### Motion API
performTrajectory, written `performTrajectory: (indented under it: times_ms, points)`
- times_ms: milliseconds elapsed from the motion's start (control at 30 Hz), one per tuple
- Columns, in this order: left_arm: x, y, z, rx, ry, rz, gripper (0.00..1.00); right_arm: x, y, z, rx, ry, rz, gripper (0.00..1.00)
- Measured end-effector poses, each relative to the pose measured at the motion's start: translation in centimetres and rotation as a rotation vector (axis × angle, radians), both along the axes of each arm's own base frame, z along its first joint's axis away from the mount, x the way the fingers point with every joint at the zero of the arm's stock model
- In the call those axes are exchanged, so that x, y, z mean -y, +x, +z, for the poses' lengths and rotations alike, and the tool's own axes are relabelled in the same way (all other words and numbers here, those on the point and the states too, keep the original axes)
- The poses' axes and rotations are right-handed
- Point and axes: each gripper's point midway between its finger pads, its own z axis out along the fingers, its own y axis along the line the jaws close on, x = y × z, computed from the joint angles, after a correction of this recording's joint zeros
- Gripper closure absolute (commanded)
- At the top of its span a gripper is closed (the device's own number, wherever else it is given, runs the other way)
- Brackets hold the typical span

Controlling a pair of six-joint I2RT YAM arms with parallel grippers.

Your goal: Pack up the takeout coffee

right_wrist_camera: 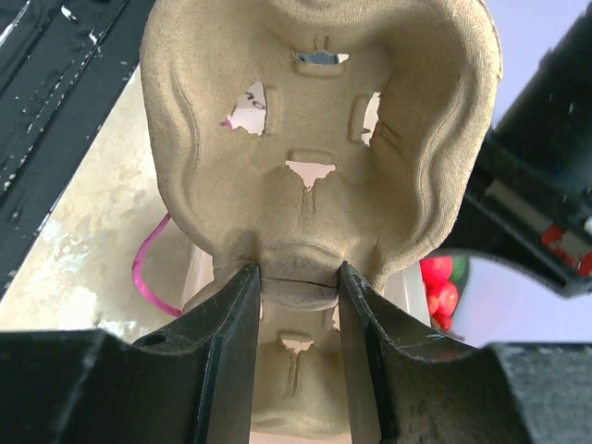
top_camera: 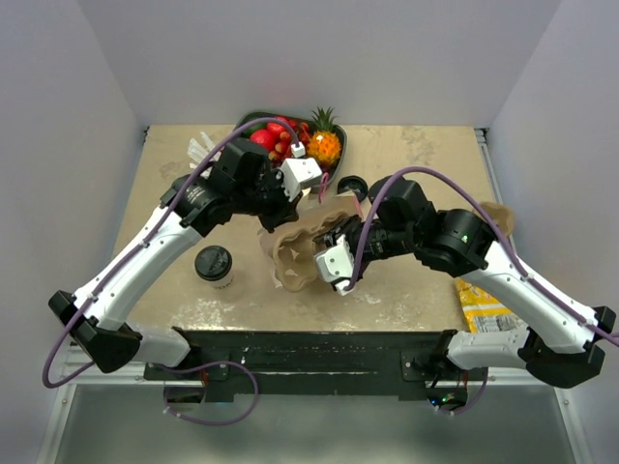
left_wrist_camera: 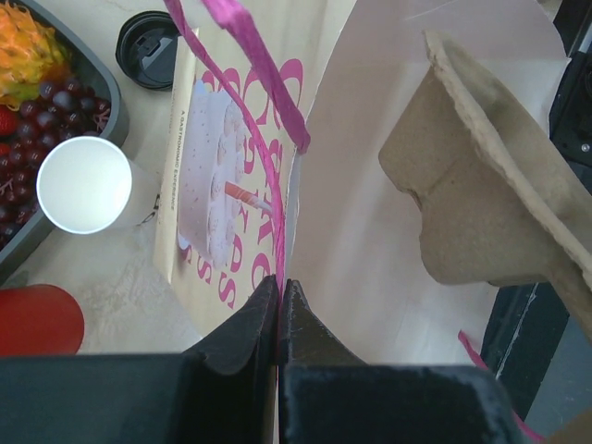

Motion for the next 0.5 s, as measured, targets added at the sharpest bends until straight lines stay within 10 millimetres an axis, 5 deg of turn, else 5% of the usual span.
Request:
performTrajectory:
  times_ms: [500]
  points:
    - [-0.3, -1.0, -1.7, -0.049, 0.005, -0.004, 1.00, 0.1, -0.3, -0.7, -0.175, 0.020, -0.124, 1.00]
